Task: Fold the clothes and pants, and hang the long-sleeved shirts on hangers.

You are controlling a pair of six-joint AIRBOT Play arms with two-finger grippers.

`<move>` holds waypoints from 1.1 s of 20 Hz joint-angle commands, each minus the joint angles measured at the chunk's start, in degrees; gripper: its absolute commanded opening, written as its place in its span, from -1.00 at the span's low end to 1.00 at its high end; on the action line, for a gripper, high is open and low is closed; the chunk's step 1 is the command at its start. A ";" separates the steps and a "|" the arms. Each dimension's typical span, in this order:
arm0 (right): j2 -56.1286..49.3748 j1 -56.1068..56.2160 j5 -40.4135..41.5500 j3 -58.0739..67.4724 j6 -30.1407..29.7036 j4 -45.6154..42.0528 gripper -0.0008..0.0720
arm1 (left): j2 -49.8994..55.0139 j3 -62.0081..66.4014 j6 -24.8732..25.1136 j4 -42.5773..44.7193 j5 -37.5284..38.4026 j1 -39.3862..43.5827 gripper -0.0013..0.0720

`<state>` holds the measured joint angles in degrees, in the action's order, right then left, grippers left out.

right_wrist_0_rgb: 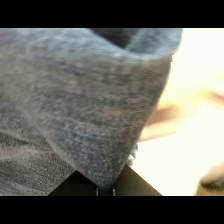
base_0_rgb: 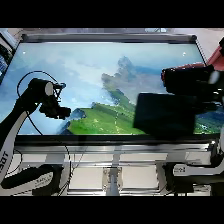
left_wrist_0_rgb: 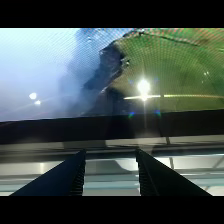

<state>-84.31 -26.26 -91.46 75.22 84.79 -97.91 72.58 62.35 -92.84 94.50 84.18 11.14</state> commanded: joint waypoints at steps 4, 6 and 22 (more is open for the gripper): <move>0.83 -28.15 0.04 0.07 4.61 -4.63 -0.67 | 0.04 -0.02 0.02 0.02 0.00 -0.07 0.05; 1.27 -33.48 1.16 0.07 4.79 -2.08 0.39 | 0.04 -0.02 0.02 0.02 0.00 -0.07 0.05; 21.68 23.06 11.78 -10.47 1.01 28.89 -0.89 | 0.04 0.00 0.02 0.02 0.00 -0.04 0.05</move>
<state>-63.61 -19.97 -81.36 69.63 82.76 -67.00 72.60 62.35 -92.84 94.50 84.20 11.09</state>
